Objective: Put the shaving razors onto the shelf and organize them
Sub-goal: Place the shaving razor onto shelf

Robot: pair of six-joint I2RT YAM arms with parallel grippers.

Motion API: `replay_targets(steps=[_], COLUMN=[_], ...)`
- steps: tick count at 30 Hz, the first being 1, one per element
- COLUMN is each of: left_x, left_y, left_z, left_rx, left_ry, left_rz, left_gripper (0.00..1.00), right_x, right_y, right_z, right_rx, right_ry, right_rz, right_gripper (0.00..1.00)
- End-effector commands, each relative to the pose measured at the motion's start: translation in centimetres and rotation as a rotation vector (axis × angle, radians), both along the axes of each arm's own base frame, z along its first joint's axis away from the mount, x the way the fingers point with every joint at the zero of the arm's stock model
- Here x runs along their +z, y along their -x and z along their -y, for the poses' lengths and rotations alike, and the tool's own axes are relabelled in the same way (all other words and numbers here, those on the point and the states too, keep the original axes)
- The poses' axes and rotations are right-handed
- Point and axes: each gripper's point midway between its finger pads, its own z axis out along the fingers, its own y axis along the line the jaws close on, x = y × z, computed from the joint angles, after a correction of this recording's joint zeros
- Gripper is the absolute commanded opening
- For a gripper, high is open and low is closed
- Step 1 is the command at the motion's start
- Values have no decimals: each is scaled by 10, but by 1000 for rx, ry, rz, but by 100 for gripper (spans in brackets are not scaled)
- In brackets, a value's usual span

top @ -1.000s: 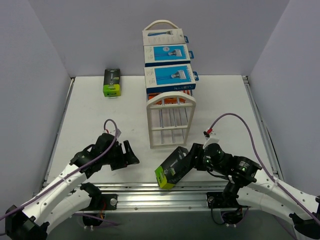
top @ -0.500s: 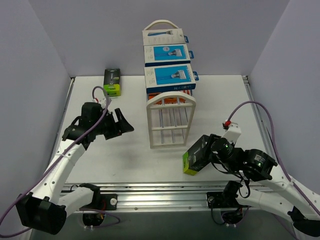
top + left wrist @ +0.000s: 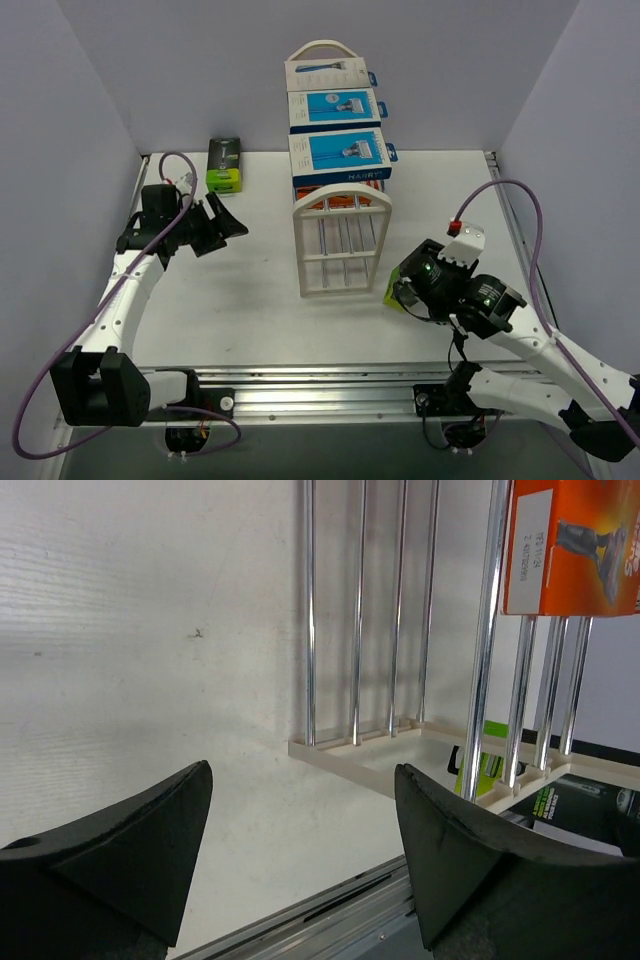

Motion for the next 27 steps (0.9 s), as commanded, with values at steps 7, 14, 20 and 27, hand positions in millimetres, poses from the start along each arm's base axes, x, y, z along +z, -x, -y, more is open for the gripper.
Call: replay_targets(steps=[7,14,20,27], left_x=[13,7,5,-2], left_y=[-28,-27,-31,-33], left_z=[-17,-34,-43,-45], left_rx=[21,55,78,79], left_ry=[-68,-8,61,92], left_rz=[160,158,163,144], left_gripper=[82,82,82,82], right_x=[28,24,35,25], right_y=[-104,-174,-218,-257], right_z=[76,104,113,96], right_rx=[-254,-119,-40,136], right_ry=[-53,-319,-363,-559], right_rz=[133,180,330,417], right_gripper=[0,0,0,0])
